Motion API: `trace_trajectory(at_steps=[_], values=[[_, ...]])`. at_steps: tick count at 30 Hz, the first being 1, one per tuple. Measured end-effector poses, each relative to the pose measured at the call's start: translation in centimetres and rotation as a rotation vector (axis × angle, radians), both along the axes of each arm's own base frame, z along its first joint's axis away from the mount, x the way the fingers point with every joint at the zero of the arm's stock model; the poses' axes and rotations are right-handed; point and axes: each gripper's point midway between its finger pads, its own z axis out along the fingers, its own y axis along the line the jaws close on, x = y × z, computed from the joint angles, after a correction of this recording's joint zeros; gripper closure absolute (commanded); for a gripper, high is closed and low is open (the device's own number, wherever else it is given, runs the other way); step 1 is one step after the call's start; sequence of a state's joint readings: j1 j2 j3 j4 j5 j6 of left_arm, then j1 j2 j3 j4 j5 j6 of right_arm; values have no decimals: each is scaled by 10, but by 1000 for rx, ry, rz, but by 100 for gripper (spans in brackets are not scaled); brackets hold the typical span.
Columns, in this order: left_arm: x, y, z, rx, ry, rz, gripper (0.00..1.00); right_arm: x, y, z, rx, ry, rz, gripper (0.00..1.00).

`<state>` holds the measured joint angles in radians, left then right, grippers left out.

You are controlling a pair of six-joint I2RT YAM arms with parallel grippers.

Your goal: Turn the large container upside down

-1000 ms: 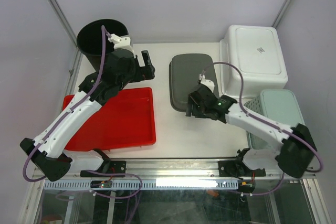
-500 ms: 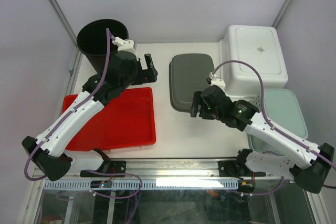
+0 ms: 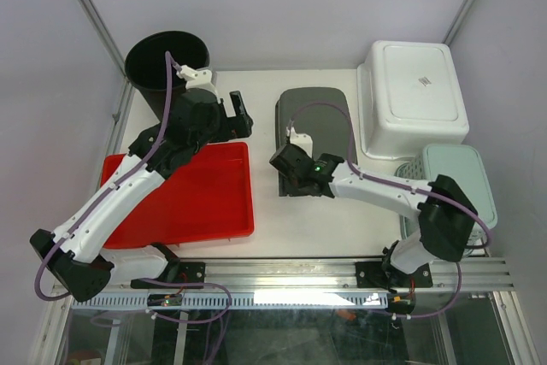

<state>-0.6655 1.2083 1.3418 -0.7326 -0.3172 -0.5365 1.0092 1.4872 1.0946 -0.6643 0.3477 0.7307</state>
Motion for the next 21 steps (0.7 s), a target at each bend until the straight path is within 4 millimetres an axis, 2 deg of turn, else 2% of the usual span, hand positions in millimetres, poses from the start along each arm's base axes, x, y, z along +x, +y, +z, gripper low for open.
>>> trace_trajectory(at_steps=[1,3,10,17,21], values=[[-1,1,1,-2,-4,1,1,2,1,-5,-6,9,-9,62],[-1,3,4,-4,-11,7,1,8,4,-16,-16,28,-40,67],[-1,9,2,4,-14,26,1,42,-7,-44,-36,69,-154,69],[-2,10,-6,15,2,25,1,96,-15,-50,-49,56,-248,69],[-3,10,-9,20,7,25,1,138,-13,-48,-45,23,-284,69]])
